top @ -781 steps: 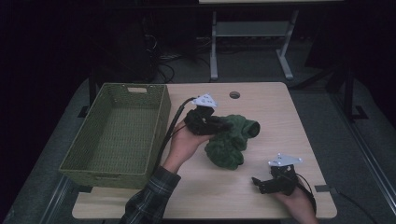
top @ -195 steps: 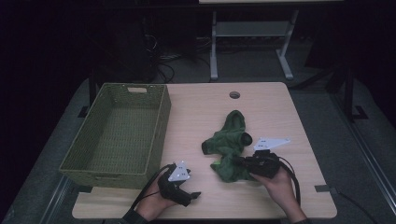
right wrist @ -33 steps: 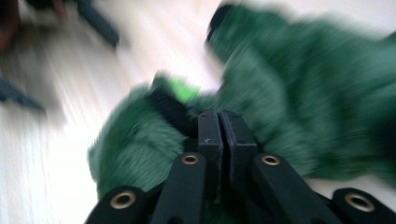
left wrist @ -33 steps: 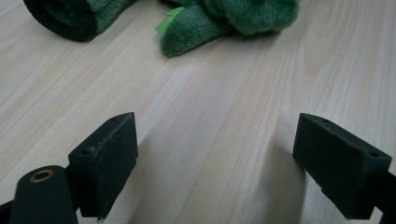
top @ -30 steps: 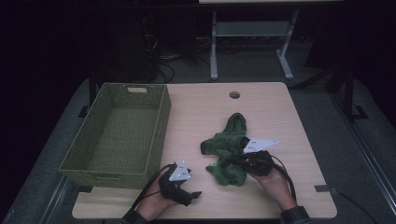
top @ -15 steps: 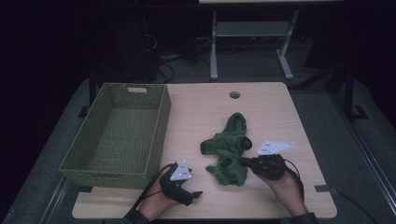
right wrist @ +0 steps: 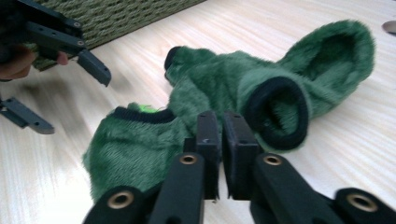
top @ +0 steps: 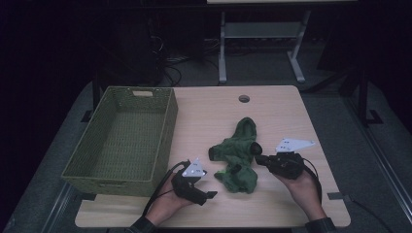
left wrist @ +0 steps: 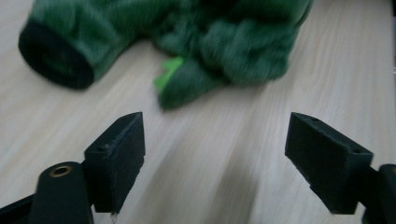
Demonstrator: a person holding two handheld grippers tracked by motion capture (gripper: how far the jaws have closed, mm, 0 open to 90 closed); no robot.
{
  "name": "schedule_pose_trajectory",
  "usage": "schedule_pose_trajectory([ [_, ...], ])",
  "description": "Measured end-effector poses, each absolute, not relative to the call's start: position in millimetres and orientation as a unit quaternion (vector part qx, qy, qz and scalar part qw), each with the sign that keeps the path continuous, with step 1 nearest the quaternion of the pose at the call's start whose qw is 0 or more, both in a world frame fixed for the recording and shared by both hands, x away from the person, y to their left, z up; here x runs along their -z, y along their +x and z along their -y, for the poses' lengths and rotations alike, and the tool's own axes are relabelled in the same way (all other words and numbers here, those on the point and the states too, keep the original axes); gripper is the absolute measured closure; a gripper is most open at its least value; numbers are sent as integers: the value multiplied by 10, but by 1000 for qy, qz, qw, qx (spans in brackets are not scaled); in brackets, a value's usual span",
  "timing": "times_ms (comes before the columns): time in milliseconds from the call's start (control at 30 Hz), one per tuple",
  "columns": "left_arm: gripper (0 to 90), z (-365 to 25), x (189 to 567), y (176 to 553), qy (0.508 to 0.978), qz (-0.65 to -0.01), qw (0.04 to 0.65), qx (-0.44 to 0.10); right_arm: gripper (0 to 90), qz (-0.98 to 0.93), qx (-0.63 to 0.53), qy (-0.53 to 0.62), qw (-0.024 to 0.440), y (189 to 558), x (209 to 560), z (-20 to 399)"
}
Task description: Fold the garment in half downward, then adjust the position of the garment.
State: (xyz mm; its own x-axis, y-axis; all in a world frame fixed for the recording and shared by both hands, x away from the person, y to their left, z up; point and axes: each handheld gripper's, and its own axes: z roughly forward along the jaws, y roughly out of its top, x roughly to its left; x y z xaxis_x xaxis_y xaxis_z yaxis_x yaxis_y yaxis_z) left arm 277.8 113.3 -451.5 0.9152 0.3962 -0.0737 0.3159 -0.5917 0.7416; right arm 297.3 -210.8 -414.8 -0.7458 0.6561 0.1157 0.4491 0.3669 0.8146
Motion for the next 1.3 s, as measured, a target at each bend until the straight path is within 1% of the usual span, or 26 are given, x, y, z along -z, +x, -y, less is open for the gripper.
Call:
schedule_pose_trajectory([
  [100,255,-1066,4416,2805,887,-188,419,-44,802,-816,-452,343,114,3014,4119,2128],
  [133,283,-1037,4386,2818,886,-184,423,-43,778,-817,-451,342,115,3030,4116,2132],
  [300,442,-895,4249,2902,882,-169,438,-38,723,-815,-446,351,117,3102,4072,2167],
  [367,479,-836,4205,2921,879,-165,447,-31,715,-813,-447,354,118,3124,4056,2185],
  [467,587,-745,4153,2952,877,-152,454,-25,685,-812,-446,357,121,3164,4037,2199],
  [600,752,-630,4105,3009,877,-144,458,-22,652,-810,-445,361,123,3240,3990,2178],
  [667,835,-577,4086,3037,880,-136,454,-28,636,-808,-447,363,124,3288,3975,2159],
  [733,888,-530,4082,3064,879,-133,457,-27,627,-809,-445,363,124,3338,3954,2140],
  [833,894,-462,4135,3102,881,-133,454,-23,603,-808,-446,363,127,3432,3921,2098],
  [1033,892,-387,4331,3136,895,-132,426,-9,563,-807,-438,373,130,3656,3884,2014],
  [1167,895,-354,4462,3142,903,-136,407,-5,527,-808,-425,385,135,3825,3915,1984],
  [1300,898,-342,4529,3146,904,-141,403,-3,506,-804,-417,400,139,4007,3987,1984],
])
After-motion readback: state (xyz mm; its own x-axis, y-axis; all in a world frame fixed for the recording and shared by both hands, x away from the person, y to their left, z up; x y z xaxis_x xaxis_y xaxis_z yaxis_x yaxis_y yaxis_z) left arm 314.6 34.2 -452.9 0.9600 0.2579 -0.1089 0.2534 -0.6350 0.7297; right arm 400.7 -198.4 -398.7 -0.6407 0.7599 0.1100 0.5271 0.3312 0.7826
